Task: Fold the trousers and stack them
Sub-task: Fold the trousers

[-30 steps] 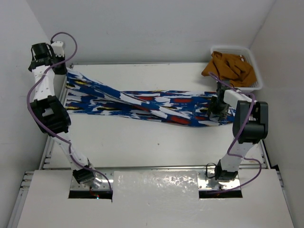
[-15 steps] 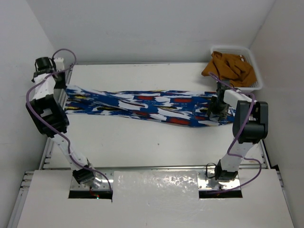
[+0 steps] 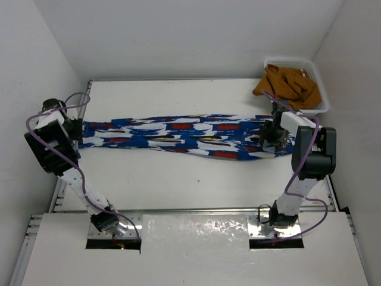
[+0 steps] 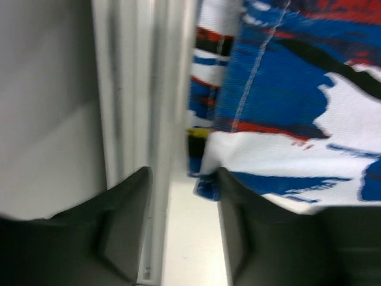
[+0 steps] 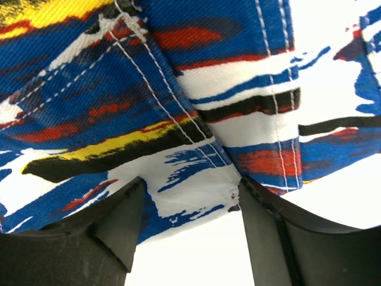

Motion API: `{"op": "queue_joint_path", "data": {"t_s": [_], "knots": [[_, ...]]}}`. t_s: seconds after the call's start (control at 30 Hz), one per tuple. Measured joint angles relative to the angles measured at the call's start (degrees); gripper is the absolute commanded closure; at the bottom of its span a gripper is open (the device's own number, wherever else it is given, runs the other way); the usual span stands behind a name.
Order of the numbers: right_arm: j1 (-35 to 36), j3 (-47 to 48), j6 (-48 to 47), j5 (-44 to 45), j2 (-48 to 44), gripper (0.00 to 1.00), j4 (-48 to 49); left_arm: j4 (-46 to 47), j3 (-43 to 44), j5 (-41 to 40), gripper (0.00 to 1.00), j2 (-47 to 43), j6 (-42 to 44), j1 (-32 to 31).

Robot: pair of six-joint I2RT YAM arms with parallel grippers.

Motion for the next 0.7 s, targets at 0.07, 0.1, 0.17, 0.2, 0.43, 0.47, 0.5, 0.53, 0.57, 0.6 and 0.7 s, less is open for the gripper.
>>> {"op": "queue_joint_path", "data": {"t_s": [0.07,0.1,0.17,0.2,0.43,0.47,0.5,0.53,0.57,0.6,0.7], "knots": [[-0.1,0.6,0.0,0.2,-0.1,0.34,-0.7,-0.7,0.9,-0.4,0.38,0.0,0.3,0.2],[-0.1,1.2,-0.1,0.2,-0.1,0.33,-1.4,-1.2,1.8,-0.6,0.37,0.0,0.4,0.4],[-0.3,2.7,-0.2,0.2,-0.4,0.32,-2.8,-2.2,4.1,-0.8,0.36,0.0,0.4,0.6],[-0.5,3.5,-0.2,0.2,-0.9,0.31,-3.6,-2.8,5.3,-0.8,0.37,0.0,0.4,0.7],[-2.0,5.9,0.7,1.5,-13.0,0.63,-6.8,-5.0,8.5,3.3,0.38,-5.2,0.5,-1.2],[-1.9,6.0,0.9,1.6,-14.7,0.68,-6.9,-5.6,8.5,4.0,0.38,-6.5,0.6,-2.3],[-1.3,6.0,1.6,1.6,-16.2,0.75,-6.7,-6.1,8.5,4.7,0.39,-7.6,0.7,-4.0],[-0.3,5.9,2.1,1.7,-17.2,0.84,-6.3,-6.3,8.5,5.9,0.4,-8.6,0.7,-6.2],[1.2,5.9,2.9,1.6,-17.8,0.88,-5.3,-6.3,8.3,7.5,0.42,-9.5,0.6,-9.2],[4.0,6.0,2.9,1.3,-18.0,0.92,-4.5,-6.1,8.0,9.1,0.42,-9.9,0.5,-12.0],[12.6,7.8,3.8,0.2,-15.0,0.96,-2.3,-4.8,4.2,13.0,0.43,-10.3,-0.2,-18.8]]}}
